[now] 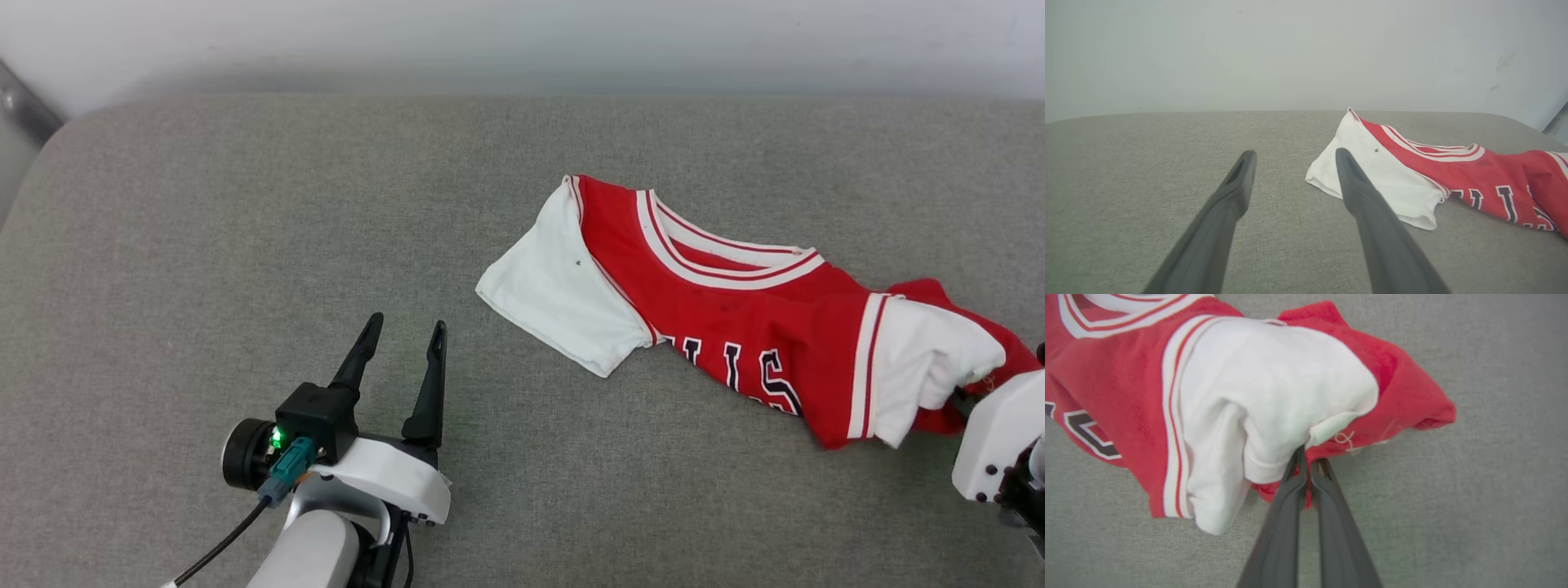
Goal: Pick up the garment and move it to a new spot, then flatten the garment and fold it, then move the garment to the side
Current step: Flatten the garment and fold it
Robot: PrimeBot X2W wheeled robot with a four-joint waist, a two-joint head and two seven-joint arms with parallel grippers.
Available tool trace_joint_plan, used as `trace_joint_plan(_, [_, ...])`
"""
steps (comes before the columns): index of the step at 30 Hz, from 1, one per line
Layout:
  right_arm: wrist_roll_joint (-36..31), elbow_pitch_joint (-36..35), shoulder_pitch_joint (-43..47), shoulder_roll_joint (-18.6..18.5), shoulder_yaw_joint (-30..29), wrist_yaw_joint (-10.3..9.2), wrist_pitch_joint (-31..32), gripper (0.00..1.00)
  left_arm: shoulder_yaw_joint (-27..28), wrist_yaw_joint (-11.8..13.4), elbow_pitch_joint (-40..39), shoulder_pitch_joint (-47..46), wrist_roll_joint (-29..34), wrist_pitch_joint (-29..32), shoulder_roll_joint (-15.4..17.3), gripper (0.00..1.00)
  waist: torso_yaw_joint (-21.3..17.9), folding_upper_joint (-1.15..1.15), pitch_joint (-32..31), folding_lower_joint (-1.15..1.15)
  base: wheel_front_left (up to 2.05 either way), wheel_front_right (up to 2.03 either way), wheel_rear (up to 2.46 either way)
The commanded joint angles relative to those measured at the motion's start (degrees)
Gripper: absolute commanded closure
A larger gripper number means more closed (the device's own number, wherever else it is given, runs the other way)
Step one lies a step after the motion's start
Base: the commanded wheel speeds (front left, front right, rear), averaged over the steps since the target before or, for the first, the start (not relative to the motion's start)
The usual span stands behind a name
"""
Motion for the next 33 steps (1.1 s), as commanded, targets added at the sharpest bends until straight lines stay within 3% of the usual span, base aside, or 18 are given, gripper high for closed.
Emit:
trace_joint_plan(1, [0.08, -1.39, -0.62, -0.04, 0.83, -0.01, -0.94, 1.00, -0.15, -0.08, 0.21, 0.56, -0.26, -0.16, 0.05, 0.00, -0.37, 0.00, -1.37, 0.00, 0.00, 0.00, 0.00])
trace_joint_plan(10, [2.05, -13.79, 9.27, 3.11, 10.36, -0.01, 0.03, 1.00, -1.28, -0.19, 0.99, 2.75, -0.81, 0.12, -0.38, 0.00, -0.27, 0.00, -6.95, 0.00, 0.00, 0.00, 0.00])
trace_joint_plan(14, [2.78, -14.94, 17.34, 6.51, 13.46, -0.02, 0.06, 1.00, -1.75, -0.37, 1.18, 3.77, -1.11, 0.27, -0.31, 0.00, 0.40, 0.00, -8.27, 0.00, 0.00, 0.00, 0.00])
trace_joint_plan(18, [3.89, -11.19, 22.28, 8.68, 14.44, -0.02, -2.91, 1.00, -1.92, -0.13, 1.00, 4.42, -1.45, 0.41, -0.04, 0.00, 0.78, 0.00, -8.55, 0.00, 0.00, 0.00, 0.00])
trace_joint_plan(19, [4.22, -9.75, 22.62, 8.97, 14.72, -0.01, -4.24, 0.75, -1.89, 0.08, 0.93, 4.50, -1.43, 0.54, -0.02, 0.00, 0.78, 0.00, -8.52, 0.00, 0.00, 0.00, 0.00])
trace_joint_plan(20, [4.01, -8.53, 22.65, 9.18, 15.08, -0.01, -5.75, 0.00, -1.87, 0.22, 0.84, 4.61, -1.38, 0.65, 0.02, 0.00, 0.75, 0.00, -8.48, 0.00, 0.00, 0.00, 0.00])
trace_joint_plan(27, [3.39, -8.36, 22.84, 9.64, 16.05, -0.01, -13.55, 0.00, -1.86, 0.49, 1.02, 5.42, -1.95, 0.81, 0.48, 0.00, 0.27, 0.00, -9.27, 0.00, 0.00, 0.00, 0.00])
trace_joint_plan(33, [1.89, -17.71, 27.29, 8.75, 15.54, -0.02, -10.33, 0.00, -1.98, 0.98, 0.71, 6.41, -2.29, 1.15, 0.81, 0.00, -0.25, 0.00, -11.29, 0.00, 0.00, 0.00, 0.00])
